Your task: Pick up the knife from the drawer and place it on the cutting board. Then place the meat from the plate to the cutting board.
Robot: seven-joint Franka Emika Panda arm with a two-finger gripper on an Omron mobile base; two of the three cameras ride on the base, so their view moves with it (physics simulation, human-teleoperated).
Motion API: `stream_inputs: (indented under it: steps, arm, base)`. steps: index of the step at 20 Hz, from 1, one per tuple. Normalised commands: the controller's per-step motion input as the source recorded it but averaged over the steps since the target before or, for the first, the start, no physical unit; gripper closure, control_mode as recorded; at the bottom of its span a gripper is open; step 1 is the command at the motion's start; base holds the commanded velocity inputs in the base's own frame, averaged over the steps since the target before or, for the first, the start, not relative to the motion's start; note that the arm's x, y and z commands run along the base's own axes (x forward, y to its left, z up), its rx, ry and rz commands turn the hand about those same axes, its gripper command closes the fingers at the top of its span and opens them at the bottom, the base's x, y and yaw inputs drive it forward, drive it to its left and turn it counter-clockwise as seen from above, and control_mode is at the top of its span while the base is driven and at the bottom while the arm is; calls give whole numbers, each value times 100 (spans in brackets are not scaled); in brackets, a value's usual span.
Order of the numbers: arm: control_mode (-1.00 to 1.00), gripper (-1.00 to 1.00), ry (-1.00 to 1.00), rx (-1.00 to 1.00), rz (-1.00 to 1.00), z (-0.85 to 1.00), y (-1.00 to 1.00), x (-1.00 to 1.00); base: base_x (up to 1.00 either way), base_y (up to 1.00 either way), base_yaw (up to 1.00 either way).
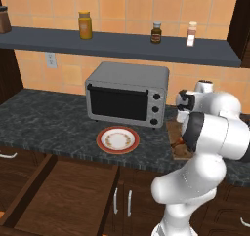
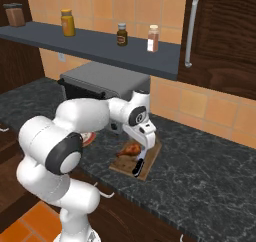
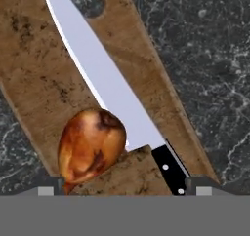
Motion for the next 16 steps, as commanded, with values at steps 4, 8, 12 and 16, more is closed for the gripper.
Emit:
stream_inputs:
  steps: [4,8,12,16]
  arm:
    - [-100,-100,-16,0,2,82,20,-95]
    - [-100,-100,-12,-6,14,79,93,-92]
    - [-100,-100,-6,-16,16,93,100,-33]
    - [-100,-100,0,-17,20,86,100,-26]
  base:
    - [0,0,0]
    - [0,0,0]
    - [0,0,0]
    - [0,0,0]
